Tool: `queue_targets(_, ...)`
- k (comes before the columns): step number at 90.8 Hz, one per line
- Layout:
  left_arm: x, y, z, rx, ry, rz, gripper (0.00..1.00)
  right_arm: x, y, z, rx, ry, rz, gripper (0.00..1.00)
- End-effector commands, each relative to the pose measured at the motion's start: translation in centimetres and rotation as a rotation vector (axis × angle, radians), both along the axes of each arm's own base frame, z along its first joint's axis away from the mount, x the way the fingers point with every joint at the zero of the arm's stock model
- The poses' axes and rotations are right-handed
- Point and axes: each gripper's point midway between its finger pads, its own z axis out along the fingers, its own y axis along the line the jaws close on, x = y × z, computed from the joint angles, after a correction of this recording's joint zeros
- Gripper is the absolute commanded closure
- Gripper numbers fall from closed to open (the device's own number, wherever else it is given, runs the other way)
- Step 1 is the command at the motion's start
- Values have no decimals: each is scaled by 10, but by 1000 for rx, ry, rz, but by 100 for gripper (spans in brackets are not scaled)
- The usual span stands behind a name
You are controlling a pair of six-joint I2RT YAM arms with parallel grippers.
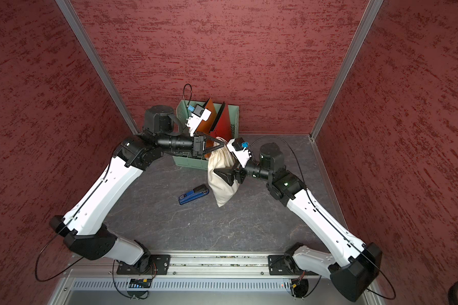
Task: Close the soil bag
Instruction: Place the soil bag at the center of the board.
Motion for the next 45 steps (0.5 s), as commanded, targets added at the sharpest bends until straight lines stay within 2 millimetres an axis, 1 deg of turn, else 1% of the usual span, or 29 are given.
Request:
queue_targets(1, -6, 4, 44, -93, -144, -22, 100, -10, 9, 16, 36, -32, 59, 2)
queue_targets(12, 0, 7, 48, -108, -151, -5, 100, -18, 16, 9, 39, -4, 92, 2)
queue_targets(30, 7, 10, 46, -107, -150, 18, 100, -30, 25, 0, 53, 53, 149, 2)
queue_targets(38, 12, 14, 45, -103, -151, 46, 100, -35, 28, -3, 57, 72, 167, 4)
queue_targets(45, 17, 18, 45, -104, -155, 73, 100, -38, 31, -8, 62, 86, 180, 10)
